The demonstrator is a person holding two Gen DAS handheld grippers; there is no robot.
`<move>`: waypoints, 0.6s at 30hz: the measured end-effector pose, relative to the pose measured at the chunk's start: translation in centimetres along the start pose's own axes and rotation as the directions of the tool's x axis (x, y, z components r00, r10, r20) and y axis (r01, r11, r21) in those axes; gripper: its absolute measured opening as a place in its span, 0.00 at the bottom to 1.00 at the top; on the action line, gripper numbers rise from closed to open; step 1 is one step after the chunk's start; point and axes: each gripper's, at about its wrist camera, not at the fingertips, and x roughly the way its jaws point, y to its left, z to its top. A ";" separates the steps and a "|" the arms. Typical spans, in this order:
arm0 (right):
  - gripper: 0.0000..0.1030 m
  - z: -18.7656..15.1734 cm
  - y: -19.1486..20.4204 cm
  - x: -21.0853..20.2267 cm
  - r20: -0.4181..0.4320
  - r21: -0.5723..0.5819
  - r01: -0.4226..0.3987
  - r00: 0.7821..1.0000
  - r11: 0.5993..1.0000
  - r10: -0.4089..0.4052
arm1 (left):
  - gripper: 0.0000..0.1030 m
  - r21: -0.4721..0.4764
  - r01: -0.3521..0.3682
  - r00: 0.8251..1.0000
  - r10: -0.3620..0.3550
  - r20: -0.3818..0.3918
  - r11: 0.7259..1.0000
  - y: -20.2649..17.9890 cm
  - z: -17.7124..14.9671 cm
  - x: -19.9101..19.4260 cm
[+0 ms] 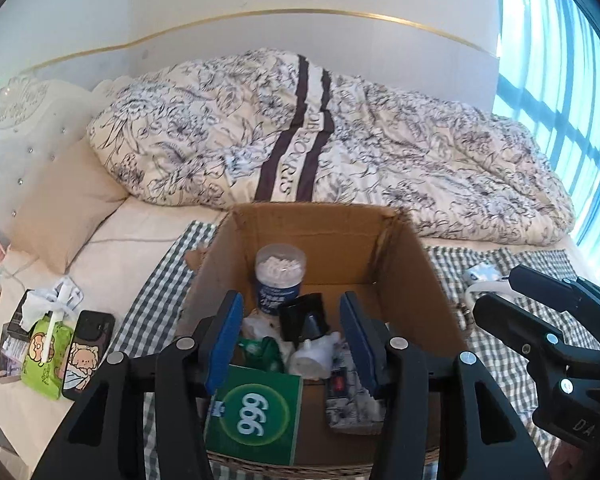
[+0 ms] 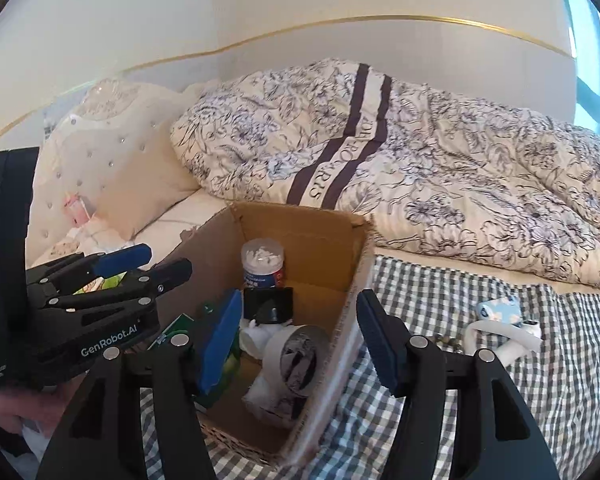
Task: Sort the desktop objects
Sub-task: 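Move both grippers back toward the bead bracelet and white item on the sheet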
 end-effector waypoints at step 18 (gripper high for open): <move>0.65 -0.2 -5.6 -6.8 0.103 0.048 0.116 0.987 0.992 -0.121 | 0.61 0.040 0.081 0.994 -0.084 0.075 0.996 -7.6 1.7 -3.4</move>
